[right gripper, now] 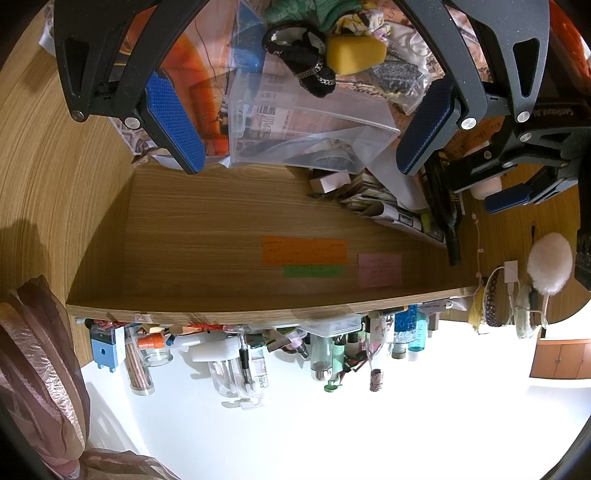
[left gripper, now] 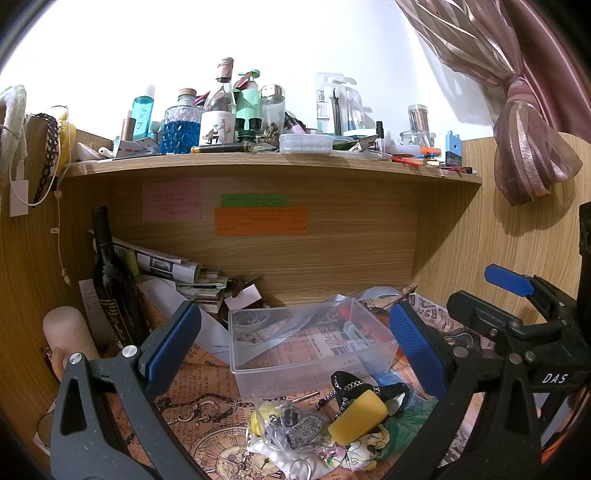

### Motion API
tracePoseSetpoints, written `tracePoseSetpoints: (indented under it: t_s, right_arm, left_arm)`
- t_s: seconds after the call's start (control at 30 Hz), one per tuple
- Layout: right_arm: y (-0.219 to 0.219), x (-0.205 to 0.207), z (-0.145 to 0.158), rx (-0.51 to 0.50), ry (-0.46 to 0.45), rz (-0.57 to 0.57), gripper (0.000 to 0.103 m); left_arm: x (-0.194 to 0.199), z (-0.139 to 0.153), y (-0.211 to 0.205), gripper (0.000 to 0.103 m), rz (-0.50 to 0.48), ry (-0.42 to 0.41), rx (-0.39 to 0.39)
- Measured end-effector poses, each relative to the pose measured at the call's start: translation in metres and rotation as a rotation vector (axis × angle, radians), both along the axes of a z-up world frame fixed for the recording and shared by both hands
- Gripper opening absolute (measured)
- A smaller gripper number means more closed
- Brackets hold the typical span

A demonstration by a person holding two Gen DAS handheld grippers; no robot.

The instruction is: Organize soft objects

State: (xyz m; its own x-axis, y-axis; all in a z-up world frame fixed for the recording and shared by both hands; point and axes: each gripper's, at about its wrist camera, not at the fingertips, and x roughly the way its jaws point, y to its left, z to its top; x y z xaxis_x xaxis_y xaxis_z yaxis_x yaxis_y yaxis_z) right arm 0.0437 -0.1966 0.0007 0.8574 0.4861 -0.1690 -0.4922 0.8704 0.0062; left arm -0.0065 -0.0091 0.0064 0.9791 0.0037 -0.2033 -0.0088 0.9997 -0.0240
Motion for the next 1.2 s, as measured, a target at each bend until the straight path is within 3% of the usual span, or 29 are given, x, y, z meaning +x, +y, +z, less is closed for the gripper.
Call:
tracePoseSetpoints:
  t_s: [0.37, 0.57, 0.8, 0.97, 1.2]
  right_arm:
    - [-0.001, 0.006, -0.008, -0.014, 0.034, -0.009, 0.103]
    - [-0.005, 0.024, -0.029, -0.045, 0.13, -0.018, 0.103]
    - [-0.005, 0.041, -0.063, -0.098, 0.247, -0.02, 0.102]
    - [-0.006, 0.051, -0.085, -0.122, 0.339, 0.008, 0.089]
    - [0.0, 0.062, -0.104, -0.137, 0.403, 0.054, 0.08]
  left_arm:
    - [0.01, -0.01, -0.003, 0.103, -0.024, 0.077, -0.006]
    - [0.027, -0.039, 0.003, 0.103, -0.016, 0.198, -0.006]
    - [0.042, -0.077, 0.005, 0.103, -0.066, 0.315, -0.058]
    - [0.046, -0.088, -0.011, 0.096, -0.137, 0.338, -0.065]
    - [0.063, -0.103, -0.035, 0.084, -0.215, 0.415, -0.056]
